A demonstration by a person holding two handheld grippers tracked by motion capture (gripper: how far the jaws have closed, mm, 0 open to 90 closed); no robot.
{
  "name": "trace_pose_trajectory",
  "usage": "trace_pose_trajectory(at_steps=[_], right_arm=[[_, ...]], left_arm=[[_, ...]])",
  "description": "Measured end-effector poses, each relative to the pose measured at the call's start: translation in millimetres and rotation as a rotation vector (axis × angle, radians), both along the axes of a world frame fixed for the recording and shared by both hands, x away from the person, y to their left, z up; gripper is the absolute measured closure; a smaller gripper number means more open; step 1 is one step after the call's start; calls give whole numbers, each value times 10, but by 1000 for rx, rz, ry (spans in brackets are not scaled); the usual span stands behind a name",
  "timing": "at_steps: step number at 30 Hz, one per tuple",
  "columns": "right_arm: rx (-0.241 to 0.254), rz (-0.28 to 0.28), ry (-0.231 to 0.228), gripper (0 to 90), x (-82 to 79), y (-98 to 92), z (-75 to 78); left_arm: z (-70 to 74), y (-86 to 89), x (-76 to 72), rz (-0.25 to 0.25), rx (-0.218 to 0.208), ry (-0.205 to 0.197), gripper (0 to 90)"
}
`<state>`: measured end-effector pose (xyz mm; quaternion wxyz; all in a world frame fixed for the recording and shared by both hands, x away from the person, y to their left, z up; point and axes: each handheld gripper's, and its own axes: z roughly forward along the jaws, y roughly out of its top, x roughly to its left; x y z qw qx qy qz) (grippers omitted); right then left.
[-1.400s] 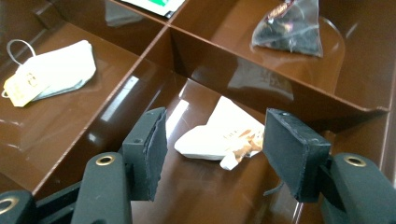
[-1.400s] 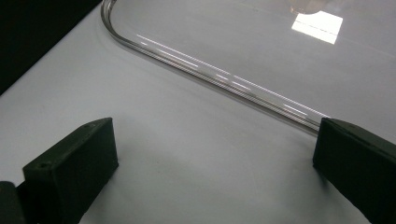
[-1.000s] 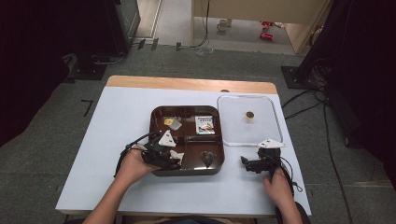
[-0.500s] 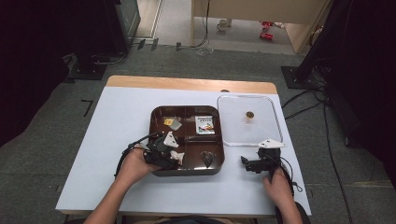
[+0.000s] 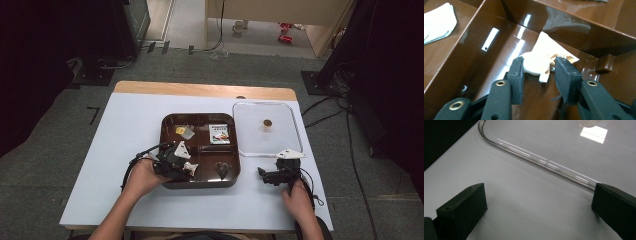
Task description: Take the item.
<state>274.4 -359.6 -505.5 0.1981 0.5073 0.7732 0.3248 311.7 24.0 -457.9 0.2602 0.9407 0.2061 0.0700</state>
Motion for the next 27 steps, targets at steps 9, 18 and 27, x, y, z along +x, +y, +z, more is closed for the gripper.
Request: trace_pose_trajectory(at_steps=[9,18,27], right_arm=[[0,0,0,0,0,-1,0],[1,0,-1,0,0,0,-1],[0,2,-3,0,2,0,-1]], left_arm=[[19,3,5,12,7,12,784],[28,27,37,44,-18,65,810],[98,124,66,59,-86,76,830]])
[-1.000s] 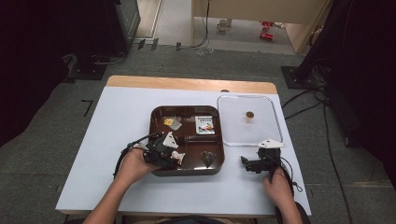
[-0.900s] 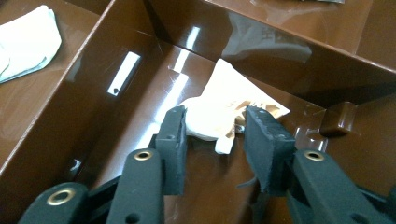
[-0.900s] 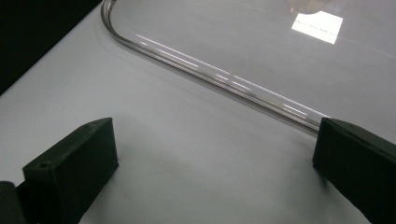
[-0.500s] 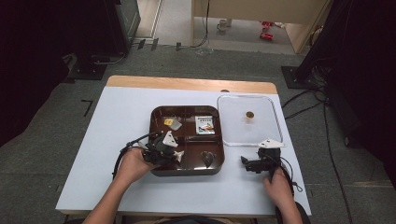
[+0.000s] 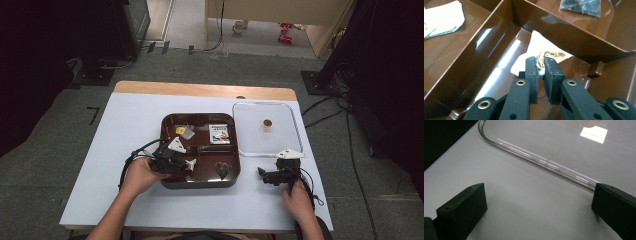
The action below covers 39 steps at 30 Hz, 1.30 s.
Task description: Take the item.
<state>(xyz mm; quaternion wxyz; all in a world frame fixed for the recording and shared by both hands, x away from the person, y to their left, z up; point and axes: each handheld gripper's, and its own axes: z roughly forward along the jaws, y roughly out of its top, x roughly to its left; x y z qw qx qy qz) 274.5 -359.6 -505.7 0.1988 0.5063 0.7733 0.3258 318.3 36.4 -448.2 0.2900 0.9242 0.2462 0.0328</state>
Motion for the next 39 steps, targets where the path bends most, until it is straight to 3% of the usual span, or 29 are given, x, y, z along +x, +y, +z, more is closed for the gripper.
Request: trace_pose_trajectory(at_steps=[14,25,39], right_arm=[[0,-1,1,0,0,1,0],[-1,0,2,0,0,0,2],[0,-1,2,0,0,1,1]], left_arm=[[90,106,25,26,-65,3,834],[189,218,20,30,-130,-41,834],[271,413,32,63,-165,-69,834]])
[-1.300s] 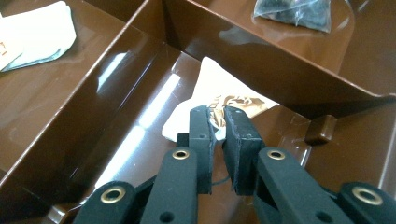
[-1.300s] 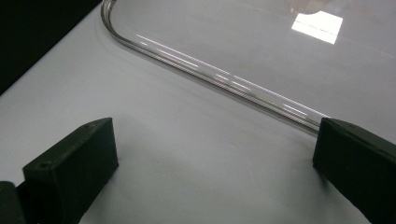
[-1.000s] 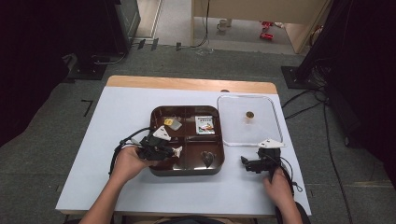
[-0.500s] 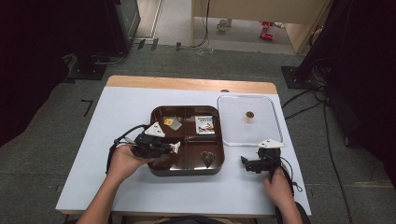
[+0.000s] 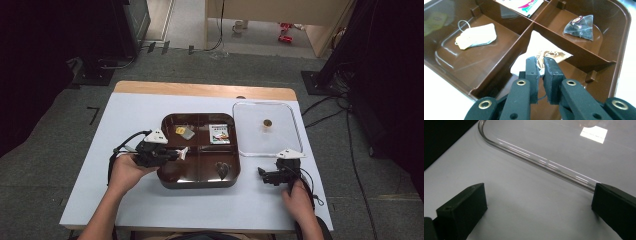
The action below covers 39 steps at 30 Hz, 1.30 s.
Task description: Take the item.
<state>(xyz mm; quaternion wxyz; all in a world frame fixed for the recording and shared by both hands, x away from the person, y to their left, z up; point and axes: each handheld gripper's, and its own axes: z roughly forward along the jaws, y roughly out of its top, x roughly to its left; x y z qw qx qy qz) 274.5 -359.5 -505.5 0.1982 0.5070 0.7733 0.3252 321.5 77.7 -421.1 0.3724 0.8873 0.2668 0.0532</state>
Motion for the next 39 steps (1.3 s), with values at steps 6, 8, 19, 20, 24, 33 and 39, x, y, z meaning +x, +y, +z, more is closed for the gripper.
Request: trace_pose_trajectory(at_steps=[6,8,19,20,24,33,39], right_arm=[[0,0,0,0,0,0,0],[0,0,0,0,0,0,0],[0,0,0,0,1,1,0],[0,0,0,0,0,0,0],[0,0,1,0,0,1,0],[0,0,1,0,0,0,0],[0,-1,1,0,0,1,0]], left_arm=[[34,97,13,24,-24,-6,834],[41,117,14,28,-24,-8,834],[105,341,35,81,-56,-21,834],[109,358,35,87,-57,-22,834],[126,426,39,103,-66,-26,834],[153,590,51,153,-88,-33,834],[161,686,60,177,-90,-33,834]])
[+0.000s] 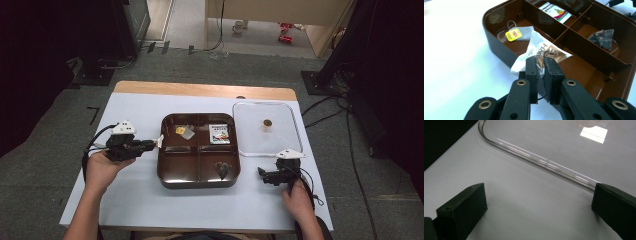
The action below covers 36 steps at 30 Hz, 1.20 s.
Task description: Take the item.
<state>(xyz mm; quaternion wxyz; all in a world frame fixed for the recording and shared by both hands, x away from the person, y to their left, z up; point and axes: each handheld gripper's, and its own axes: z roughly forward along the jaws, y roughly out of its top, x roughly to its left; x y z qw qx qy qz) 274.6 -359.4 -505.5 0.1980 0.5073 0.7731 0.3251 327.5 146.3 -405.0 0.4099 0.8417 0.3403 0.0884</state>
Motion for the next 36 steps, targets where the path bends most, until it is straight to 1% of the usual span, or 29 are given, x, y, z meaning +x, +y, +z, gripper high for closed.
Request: trace_pose_trajectory(at_steps=[5,10,12,14,15,18,19,20,21,23,25,26,27,31,32,34,36], right_arm=[[0,0,0,0,0,0,0],[0,0,0,0,0,0,0],[0,0,0,0,0,0,0],[0,0,0,0,0,0,0],[0,0,0,0,0,0,0],[0,0,0,0,0,0,0],[0,0,0,0,0,0,0],[0,0,0,0,0,0,0],[0,0,0,0,0,0,0],[0,0,0,0,0,0,0],[0,0,0,0,0,0,0],[0,0,0,0,0,0,0],[0,0,0,0,0,0,0],[1,-1,-1,0,0,1,-1],[1,-1,-1,0,0,1,-1],[1,0,-1,0,0,1,-1],[1,0,-1,0,0,1,-1]], left_arm=[[-14,113,21,31,-2,6,834],[-38,179,41,57,1,12,834],[-70,225,68,82,8,21,834],[-85,238,78,86,6,28,834],[-113,261,92,98,9,34,834],[-139,286,109,109,11,41,833],[-165,316,130,126,12,48,833],[-165,316,130,126,12,48,833],[-194,350,155,144,11,61,832],[-227,372,176,165,12,72,832],[-243,381,185,171,14,74,831],[-277,385,202,179,17,84,830],[-277,385,202,179,17,84,830],[-350,357,250,187,41,98,827],[-350,357,250,187,41,98,826],[-399,335,282,191,65,109,825],[-417,327,291,193,68,111,824]])
